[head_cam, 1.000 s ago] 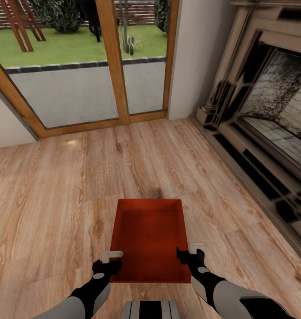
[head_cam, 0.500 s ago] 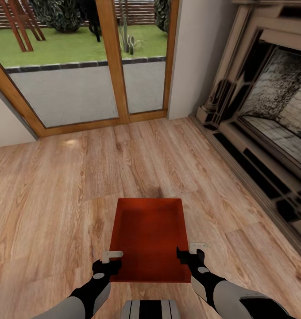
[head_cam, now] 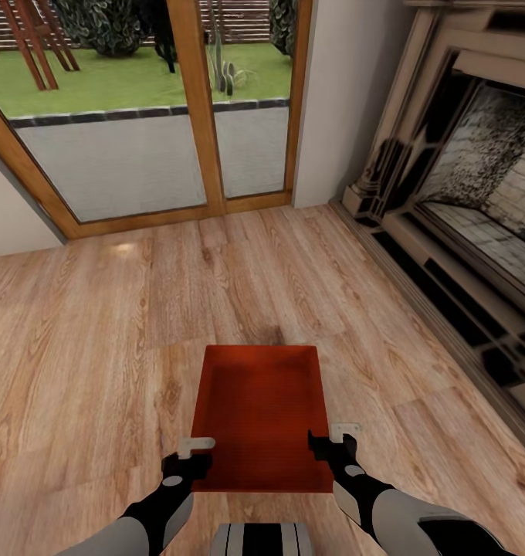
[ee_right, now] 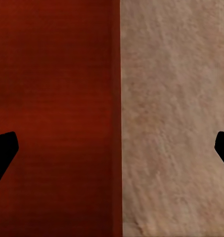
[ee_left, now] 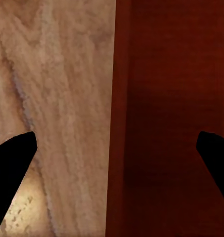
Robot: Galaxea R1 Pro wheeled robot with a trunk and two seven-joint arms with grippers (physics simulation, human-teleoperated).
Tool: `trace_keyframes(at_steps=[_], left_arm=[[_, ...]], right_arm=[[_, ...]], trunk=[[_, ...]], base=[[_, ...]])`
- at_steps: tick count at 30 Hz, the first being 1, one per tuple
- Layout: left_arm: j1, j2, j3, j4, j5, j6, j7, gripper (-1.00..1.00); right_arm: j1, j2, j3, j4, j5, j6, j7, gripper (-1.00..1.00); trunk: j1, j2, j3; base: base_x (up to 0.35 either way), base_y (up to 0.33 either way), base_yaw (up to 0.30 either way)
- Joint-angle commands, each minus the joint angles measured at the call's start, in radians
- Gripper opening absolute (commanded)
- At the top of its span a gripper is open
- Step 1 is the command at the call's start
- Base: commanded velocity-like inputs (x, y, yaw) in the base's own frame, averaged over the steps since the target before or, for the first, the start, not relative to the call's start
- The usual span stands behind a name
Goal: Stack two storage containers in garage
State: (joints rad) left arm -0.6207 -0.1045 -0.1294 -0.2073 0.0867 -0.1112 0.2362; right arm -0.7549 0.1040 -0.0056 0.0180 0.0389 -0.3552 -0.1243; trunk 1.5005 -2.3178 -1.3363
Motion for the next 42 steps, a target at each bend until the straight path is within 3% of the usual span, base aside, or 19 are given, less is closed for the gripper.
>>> trace_keyframes(at_steps=[1, 28, 42], left_arm=[[-0.001, 0.000, -0.009, 0.002, 0.011, -0.003, 0.005, -1.00], [-0.001, -0.001, -0.007, 0.004, 0.010, 0.002, 0.015, -1.00], [-0.001, 0.000, -0.007, 0.005, 0.010, 0.001, 0.014, -1.00]], right_arm=[[-0.001, 0.000, -0.001, 0.002, 0.004, -0.003, -0.005, -1.00], [-0.001, 0.000, -0.002, 0.002, 0.001, -0.004, -0.014, -1.00], [-0.001, 0.000, -0.002, 0.002, 0.001, -0.004, -0.015, -1.00]], trunk=[[0.000, 0.000, -0.001], [0.000, 0.000, -0.001], [-0.054, 0.098, 0.043]], base=[[0.000, 0.000, 0.000], [0.000, 0.000, 0.000], [0.000, 0.000, 0.000]])
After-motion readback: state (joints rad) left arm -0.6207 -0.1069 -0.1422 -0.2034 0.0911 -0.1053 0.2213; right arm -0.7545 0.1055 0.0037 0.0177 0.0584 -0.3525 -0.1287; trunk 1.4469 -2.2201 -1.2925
